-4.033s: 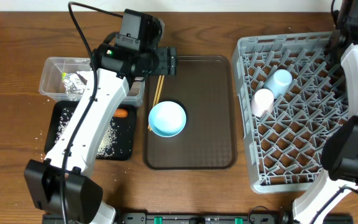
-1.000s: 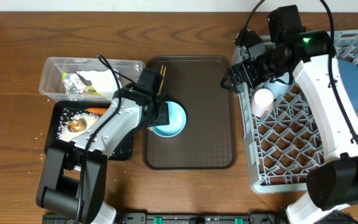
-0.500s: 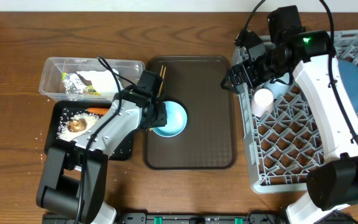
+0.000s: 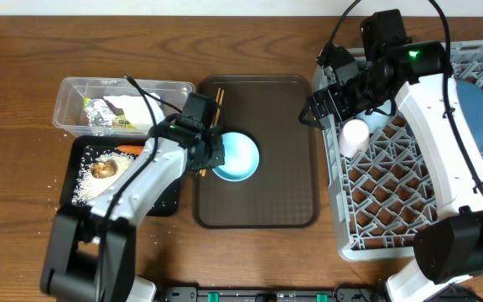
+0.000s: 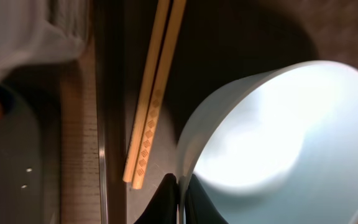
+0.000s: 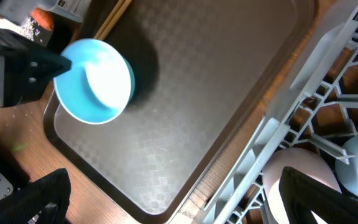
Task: Sort waste into correct bins and load items into the dishwasher rack
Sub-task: 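Lift the bowl and move the right gripper left to meet it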
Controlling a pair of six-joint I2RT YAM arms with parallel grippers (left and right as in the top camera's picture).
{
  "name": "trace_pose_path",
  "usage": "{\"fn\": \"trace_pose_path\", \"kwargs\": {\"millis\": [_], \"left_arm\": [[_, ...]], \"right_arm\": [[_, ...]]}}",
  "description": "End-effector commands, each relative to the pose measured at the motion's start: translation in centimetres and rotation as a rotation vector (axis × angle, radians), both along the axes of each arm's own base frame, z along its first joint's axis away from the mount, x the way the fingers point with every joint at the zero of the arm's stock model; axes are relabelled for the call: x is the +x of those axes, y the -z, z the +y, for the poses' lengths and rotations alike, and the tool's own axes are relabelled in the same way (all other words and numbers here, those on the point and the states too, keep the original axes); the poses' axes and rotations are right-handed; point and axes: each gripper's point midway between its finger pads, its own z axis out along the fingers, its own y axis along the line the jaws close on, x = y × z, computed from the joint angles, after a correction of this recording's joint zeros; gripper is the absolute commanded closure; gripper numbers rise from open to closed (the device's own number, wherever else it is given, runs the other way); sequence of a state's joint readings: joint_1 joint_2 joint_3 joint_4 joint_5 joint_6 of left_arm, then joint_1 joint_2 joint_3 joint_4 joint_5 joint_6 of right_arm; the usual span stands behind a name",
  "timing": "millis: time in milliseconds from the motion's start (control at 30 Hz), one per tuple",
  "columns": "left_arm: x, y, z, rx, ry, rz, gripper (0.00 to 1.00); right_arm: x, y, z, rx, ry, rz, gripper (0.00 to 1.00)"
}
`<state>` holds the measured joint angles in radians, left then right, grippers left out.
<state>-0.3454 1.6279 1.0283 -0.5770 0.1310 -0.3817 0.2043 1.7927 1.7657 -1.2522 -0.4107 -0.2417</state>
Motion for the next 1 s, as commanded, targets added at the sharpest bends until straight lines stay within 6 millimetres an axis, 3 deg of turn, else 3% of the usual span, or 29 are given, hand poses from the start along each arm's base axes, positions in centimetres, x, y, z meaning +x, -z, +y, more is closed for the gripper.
{"fn": "trace_pose_path", "kwargs": {"millis": [0,333,467,633,967], "left_arm": [[1.0,-3.7,-0.4,-0.033,0.004,-0.096,0.94],[1.2,-8.1,-0.5,-0.080,0.003,-0.223,0.94],[1.5,-9.3,-2.0,-0.165,0.039,-0.246,0.94],[1.8,-10.7,-3.8,-0.259,0.082,-0.273,0.94],[1.5,-12.0,-4.3,-0.296,0.101,-0.289,0.94]], "right_arm": [[-0.1,0.1,0.4,0.010,-0.001,0.009,0.01],[-1.7,-0.8,4.6,0.126,-0.078,0.040,0.08],[-2.3,-0.7,6.6,0.110,-0.124,0.025,0.15],[-2.0,0.8,8.0,-0.018,-0.093,-0.011,0.17],[-3.1,4.2,11.4,-0.134,-0.163,-0.006,0.21]]}}
